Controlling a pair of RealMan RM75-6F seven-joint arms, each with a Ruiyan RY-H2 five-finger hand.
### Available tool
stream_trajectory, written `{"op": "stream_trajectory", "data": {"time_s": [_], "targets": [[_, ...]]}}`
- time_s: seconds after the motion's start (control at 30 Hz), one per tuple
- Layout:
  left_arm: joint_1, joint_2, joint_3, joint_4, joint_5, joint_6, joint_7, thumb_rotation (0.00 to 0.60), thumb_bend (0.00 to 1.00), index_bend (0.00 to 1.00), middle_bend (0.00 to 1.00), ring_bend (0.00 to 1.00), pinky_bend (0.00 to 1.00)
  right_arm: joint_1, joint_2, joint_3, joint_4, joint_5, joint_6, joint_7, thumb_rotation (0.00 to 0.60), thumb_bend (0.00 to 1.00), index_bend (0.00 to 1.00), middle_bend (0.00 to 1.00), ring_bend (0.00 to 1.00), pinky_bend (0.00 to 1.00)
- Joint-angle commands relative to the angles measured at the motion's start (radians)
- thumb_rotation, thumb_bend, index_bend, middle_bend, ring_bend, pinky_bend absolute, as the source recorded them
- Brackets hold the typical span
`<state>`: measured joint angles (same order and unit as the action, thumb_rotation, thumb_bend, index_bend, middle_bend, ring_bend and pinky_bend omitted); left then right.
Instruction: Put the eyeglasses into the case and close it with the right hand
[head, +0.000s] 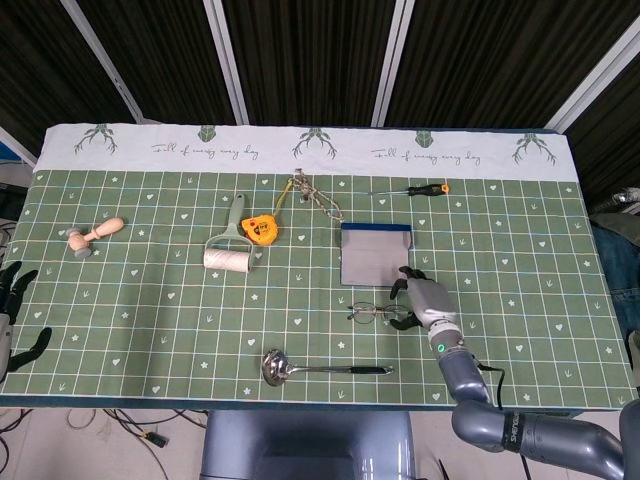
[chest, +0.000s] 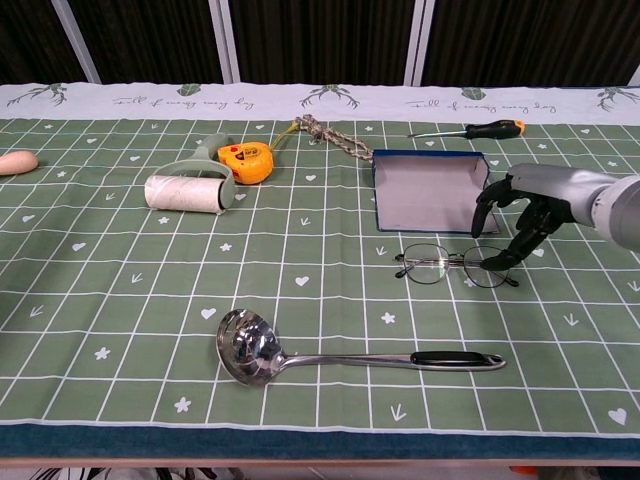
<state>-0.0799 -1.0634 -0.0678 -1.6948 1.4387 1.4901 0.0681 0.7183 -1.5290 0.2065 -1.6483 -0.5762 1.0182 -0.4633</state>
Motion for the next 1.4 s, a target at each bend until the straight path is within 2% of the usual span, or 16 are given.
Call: {"op": "stream_trajectory", "data": {"time_s": [0.03, 0.8, 1.03, 1.2, 1.4], "targets": [[0.000, 0.000, 0.000, 0.000, -0.001, 0.000, 0.000, 0.600, 0.32, 0.08, 0.00, 0.00, 0.00, 0.009, -0.022, -0.001, 0.012, -0.008, 0.018, -0.011, 0.600, 0.34, 0.46, 0.12, 0.11, 0.23], [0.000, 0.000, -0.002, -0.001, -0.003, 0.001, 0.004, 0.600, 0.32, 0.08, 0.00, 0.00, 0.00, 0.032, -0.107, -0.005, 0.091, -0.006, 0.031, -0.035, 0.600, 0.36, 0.52, 0.12, 0.11, 0.23], [0.001, 0.001, -0.003, -0.002, -0.004, 0.003, 0.002, 0.600, 0.32, 0.08, 0.00, 0.00, 0.00, 0.034, -0.117, -0.004, 0.108, -0.008, 0.016, -0.029, 0.600, 0.42, 0.54, 0.12, 0.11, 0.23], [0.000, 0.002, -0.003, -0.003, -0.005, 0.001, 0.001, 0.600, 0.32, 0.08, 0.00, 0.00, 0.00, 0.037, -0.122, -0.005, 0.119, -0.008, -0.001, -0.028, 0.600, 0.49, 0.60, 0.13, 0.11, 0.23], [0.001, 0.003, -0.002, -0.004, -0.005, 0.001, 0.000, 0.600, 0.32, 0.08, 0.00, 0.00, 0.00, 0.036, -0.115, -0.006, 0.113, -0.013, -0.018, -0.020, 0.600, 0.52, 0.65, 0.13, 0.11, 0.23]]}}
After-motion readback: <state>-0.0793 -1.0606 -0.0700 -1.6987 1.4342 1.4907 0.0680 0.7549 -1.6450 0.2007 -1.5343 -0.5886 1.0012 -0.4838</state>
